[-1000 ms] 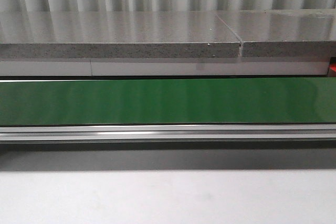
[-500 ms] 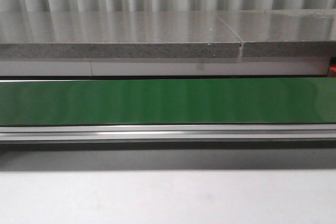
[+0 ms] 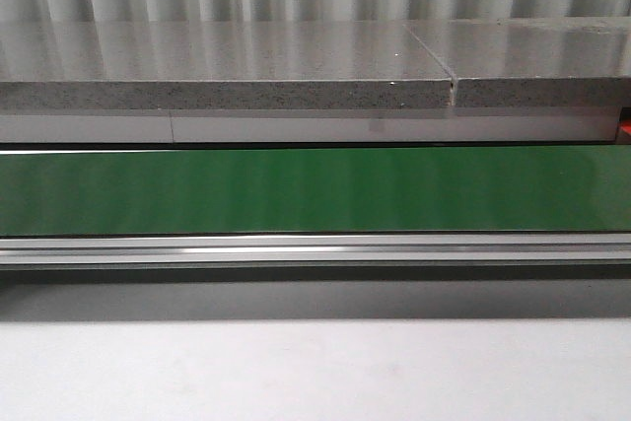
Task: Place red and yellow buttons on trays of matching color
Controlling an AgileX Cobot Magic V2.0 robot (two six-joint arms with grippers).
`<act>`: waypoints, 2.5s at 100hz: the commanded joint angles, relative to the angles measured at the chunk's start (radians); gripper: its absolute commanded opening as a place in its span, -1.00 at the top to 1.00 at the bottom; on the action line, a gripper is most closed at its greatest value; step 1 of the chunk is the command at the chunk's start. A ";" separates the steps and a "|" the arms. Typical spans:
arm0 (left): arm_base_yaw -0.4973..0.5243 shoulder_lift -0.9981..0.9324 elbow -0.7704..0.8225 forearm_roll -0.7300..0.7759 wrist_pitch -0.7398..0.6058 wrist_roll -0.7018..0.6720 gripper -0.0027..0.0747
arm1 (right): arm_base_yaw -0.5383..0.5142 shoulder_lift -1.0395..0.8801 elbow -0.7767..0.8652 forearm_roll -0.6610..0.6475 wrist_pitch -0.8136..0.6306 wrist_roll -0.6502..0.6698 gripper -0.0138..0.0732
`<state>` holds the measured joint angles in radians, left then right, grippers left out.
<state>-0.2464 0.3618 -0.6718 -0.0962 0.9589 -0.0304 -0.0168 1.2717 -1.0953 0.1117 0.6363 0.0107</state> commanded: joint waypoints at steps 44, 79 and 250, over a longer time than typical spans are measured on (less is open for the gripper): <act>-0.009 0.008 -0.023 -0.015 -0.064 0.000 0.98 | 0.000 -0.337 0.231 0.011 -0.261 -0.097 0.84; -0.009 0.008 -0.023 -0.015 -0.064 0.000 0.98 | 0.000 -0.518 0.431 0.010 -0.324 -0.100 0.84; -0.009 0.010 -0.023 -0.015 -0.061 0.000 0.98 | -0.005 -1.303 1.105 -0.173 -0.594 0.078 0.84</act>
<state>-0.2464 0.3618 -0.6718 -0.0962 0.9605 -0.0304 -0.0168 -0.0092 0.0295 -0.0473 0.1311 0.0909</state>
